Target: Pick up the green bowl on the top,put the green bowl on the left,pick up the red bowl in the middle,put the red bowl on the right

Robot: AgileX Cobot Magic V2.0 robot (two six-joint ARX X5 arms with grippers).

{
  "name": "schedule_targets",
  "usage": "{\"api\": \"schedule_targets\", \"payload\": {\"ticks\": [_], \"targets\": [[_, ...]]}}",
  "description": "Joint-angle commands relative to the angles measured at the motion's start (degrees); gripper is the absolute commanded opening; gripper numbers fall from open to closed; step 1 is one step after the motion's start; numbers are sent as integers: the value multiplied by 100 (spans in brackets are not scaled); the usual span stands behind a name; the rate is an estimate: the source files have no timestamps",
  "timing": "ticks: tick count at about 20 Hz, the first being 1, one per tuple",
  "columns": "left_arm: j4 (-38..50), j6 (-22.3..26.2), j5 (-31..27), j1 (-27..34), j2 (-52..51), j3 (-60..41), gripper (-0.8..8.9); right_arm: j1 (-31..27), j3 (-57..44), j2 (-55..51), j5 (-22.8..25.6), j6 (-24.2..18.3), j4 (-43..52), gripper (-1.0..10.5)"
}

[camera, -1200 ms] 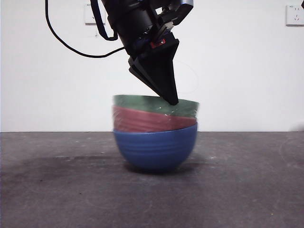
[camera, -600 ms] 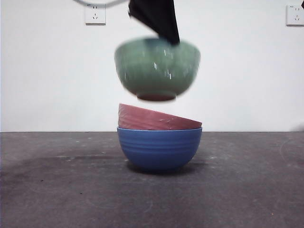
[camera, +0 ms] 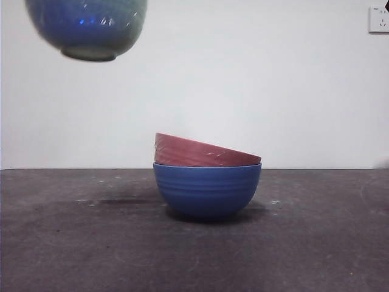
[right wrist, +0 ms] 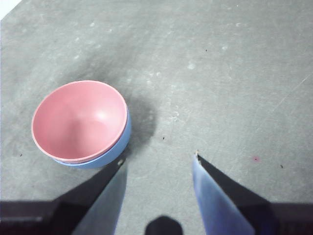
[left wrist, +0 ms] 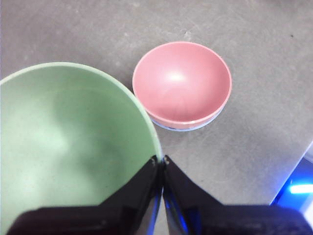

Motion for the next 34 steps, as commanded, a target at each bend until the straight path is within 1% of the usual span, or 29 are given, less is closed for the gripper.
{"api": "schedule_targets", "payload": {"ticks": [1,4,8,11,12,15,17,18,22,23,25,26,29,31,32,34], "targets": [[483,-330,-48,83,-382,-935,-7,-7,15,-2,7,33,46,220],[1104,-363,-210,111,-472,-1912,-7,-7,15,-2,7,37,46,220],[2723,-356,-269,151,-461,-3206,-8,-7,15,-2,7,66,44,220],[3536,-275,-251,398,-459,-3744,-9,-7,15,-2,4,81,44,220],[3705,-240,-81,529,-400,-3832,-9,-7,15,-2,4,83,44,219],[3783,-136,538,968,-87,-3834,-9,-7,15,-2,7,98,46,219],[3770,-138,861,1113,155,-3834,-9,-7,15,-2,7,101,48,219],[3759,-138,944,1121,275,-3834,-9,-7,15,-2,4,101,48,219],[3733,-138,944,1099,761,-3834,2,-7,15,42,0,101,68,220],[3692,-138,942,1099,817,-3834,35,-7,15,61,-4,101,68,220],[3604,-142,935,1099,807,-3825,322,-7,15,122,-17,98,81,222],[3567,-179,929,1104,739,-3814,413,11,15,177,-17,98,114,222],[3206,-210,938,1104,387,-3560,409,249,33,372,-42,98,275,230],[2970,-221,946,1104,-2,-3279,409,522,83,573,-170,101,452,231],[2863,-302,944,1104,-203,-3150,409,695,138,706,-166,98,533,244],[2610,-348,938,1106,-643,-2896,409,1134,313,1060,-162,83,721,346]]}}
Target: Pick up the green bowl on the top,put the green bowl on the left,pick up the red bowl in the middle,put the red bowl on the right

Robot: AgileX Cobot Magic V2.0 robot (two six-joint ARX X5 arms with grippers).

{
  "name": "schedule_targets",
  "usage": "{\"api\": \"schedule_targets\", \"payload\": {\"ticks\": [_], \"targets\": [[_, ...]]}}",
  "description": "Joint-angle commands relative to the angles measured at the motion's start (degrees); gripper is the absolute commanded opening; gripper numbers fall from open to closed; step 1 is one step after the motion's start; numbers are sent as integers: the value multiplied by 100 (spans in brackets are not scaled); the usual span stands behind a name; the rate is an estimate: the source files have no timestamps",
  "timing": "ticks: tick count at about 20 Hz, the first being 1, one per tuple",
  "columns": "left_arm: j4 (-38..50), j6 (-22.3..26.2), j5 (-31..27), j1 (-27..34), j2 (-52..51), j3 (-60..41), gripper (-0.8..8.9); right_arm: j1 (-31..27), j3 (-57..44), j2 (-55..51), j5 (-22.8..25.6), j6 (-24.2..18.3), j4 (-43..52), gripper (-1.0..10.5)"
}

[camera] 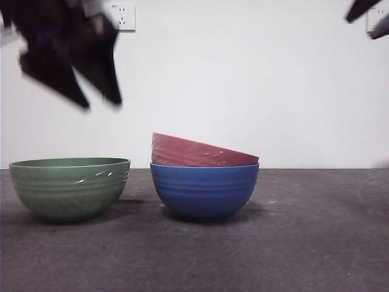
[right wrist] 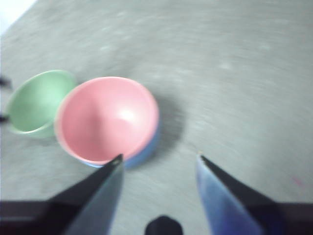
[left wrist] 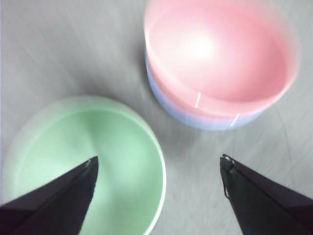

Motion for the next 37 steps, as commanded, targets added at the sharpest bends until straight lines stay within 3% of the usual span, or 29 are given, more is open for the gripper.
{"api": "schedule_targets", "payload": {"ticks": [1,8,13,19,23,27,32,37], "targets": [[-334,-192,-24,22,-431,170,409,525,251,439,-20,-11,225,350],[-1032,-376,-59,358,-1884,229,409,2135,1349,2378,44,-326,214,343],[-1596,-308,-13,1473,-2566,229,409,2809,1801,3501,597,-590,304,342],[-1884,-310,289,1805,-2754,229,408,2924,1801,4446,584,-660,629,337],[-1945,-310,291,1805,-2752,229,408,2924,1801,4747,608,-695,706,118],[-1941,-310,289,1805,-2752,229,408,2949,1805,4715,608,-741,804,-9],[-1930,-313,289,1805,-2752,229,408,2949,2061,4695,621,-800,758,-8],[-1888,-313,289,1805,-2752,229,408,2949,2957,4645,625,-925,-13,-8]]}}
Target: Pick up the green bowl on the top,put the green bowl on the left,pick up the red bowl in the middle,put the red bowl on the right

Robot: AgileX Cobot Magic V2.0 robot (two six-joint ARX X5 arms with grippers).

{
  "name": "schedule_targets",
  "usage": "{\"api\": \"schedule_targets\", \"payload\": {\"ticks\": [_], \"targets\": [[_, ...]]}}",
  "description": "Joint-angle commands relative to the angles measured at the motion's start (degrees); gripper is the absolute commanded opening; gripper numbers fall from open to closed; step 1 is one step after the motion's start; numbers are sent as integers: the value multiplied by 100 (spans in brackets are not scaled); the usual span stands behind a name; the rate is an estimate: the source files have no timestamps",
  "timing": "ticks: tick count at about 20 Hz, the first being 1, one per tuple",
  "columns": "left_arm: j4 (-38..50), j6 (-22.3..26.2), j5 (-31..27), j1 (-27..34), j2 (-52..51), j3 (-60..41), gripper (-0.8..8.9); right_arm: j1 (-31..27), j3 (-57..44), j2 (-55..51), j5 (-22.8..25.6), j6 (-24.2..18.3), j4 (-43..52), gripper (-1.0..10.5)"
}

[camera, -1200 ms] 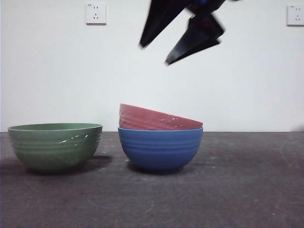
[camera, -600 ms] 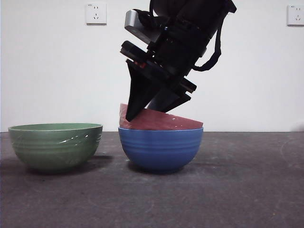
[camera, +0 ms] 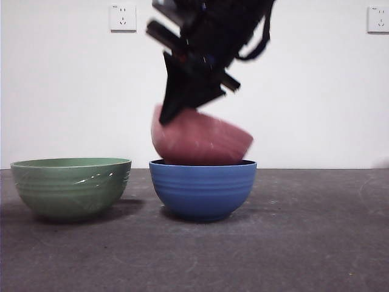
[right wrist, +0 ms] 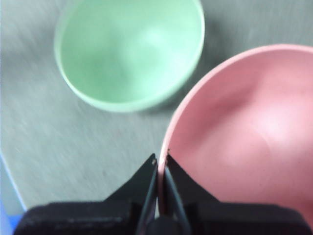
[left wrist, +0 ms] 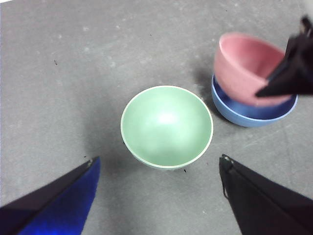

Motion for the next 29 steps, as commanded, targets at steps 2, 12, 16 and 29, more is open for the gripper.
{"api": "schedule_targets", "payload": {"ticks": [2,12,16,29], "targets": [[118,-13,17,15,-24,-24,408,13,599,-201,20,-203,-599,-8],[505,-15,20,15,44,-24,408,-361,24,-2649,3213,844,-2992,-11],[525,-17,22,15,81,-24,408,-407,-1600,-3810,2898,1373,-2317,-11],[538,-22,26,15,87,-24,408,-389,-2806,-2020,1681,1401,77,-9]]}}
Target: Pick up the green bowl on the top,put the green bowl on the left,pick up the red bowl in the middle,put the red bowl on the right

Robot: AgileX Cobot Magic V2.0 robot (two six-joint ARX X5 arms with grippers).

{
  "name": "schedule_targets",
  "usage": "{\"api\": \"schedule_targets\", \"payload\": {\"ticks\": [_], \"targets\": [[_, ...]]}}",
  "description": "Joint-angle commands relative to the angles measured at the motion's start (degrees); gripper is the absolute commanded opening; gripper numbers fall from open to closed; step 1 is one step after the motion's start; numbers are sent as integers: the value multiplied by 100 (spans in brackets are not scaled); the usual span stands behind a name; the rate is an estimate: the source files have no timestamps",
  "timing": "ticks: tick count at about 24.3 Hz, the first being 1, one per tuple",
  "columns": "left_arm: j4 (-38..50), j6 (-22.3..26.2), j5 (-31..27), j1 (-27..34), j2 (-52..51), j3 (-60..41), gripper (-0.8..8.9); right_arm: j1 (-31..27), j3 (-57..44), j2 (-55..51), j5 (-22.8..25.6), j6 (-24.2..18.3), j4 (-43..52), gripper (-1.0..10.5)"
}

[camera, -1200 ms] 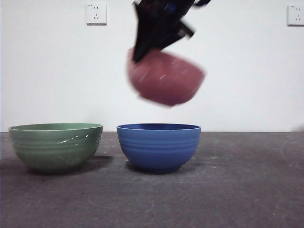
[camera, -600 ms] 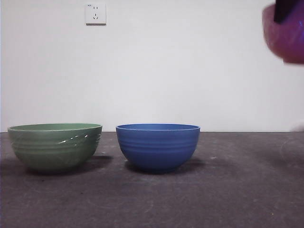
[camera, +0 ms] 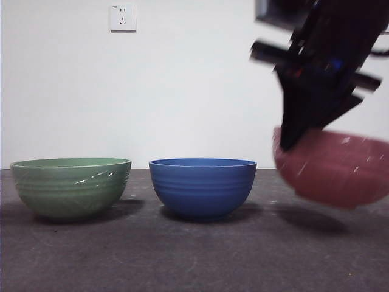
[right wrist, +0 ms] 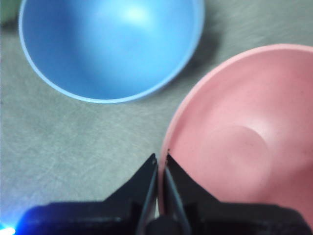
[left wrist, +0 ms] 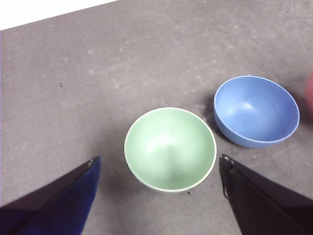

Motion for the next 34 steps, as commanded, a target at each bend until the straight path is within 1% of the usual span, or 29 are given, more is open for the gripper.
{"api": "schedule_targets", "payload": {"ticks": [1,3,4,6,7,8,10,13,14,15,16,17,20,22,24,27,29,31,34], "targets": [[28,-24,9,13,-9,-24,408,20,-31,361,-22,-55,83,-8],[11,-22,9,13,-9,-24,408,20,-31,525,-66,-52,79,3],[2,-22,9,13,-9,-24,408,28,-31,525,-66,-50,87,37],[4,-22,9,13,7,-24,408,57,-31,483,-63,-48,197,238],[7,-22,11,13,20,-24,408,55,-31,413,-61,-48,282,254],[31,-22,26,13,55,-24,408,42,-31,321,-52,-50,400,252],[103,-35,240,11,131,-26,408,20,-31,-7,-50,-105,863,249],[339,-85,743,11,286,-28,403,-173,-31,-824,-59,-455,1690,247],[415,-85,820,11,328,-28,374,-264,-31,-1069,-57,-535,1880,240],[487,-81,929,11,365,-31,214,-417,-31,-1370,-57,-640,1978,171],[564,-70,1032,13,365,-37,32,-564,-31,-1606,-59,-719,1987,91],[730,-74,1056,13,363,-74,-4,-761,-31,-1853,-59,-739,1910,-11],[922,-74,1003,15,269,-424,-8,-1322,-177,-2424,-59,-697,1598,-16],[1276,-114,802,37,-61,-1091,-8,-1606,-603,-2907,-59,-680,1600,-16],[1554,-271,643,90,-411,-1624,-8,-1746,-1005,-3268,-55,-529,1674,-16],[2017,-474,562,166,-997,-2352,-8,-1878,-1576,-3814,-48,-387,1884,-16],[2302,-522,562,177,-1322,-2702,-8,-1884,-1827,-4118,-50,-391,2039,-16],[2404,-527,560,177,-1515,-2841,-7,-1884,-1880,-4240,-52,-328,2052,-15],[2406,-636,575,173,-1526,-2833,-3,-1884,-1878,-4256,-48,-7,2063,5]]}}
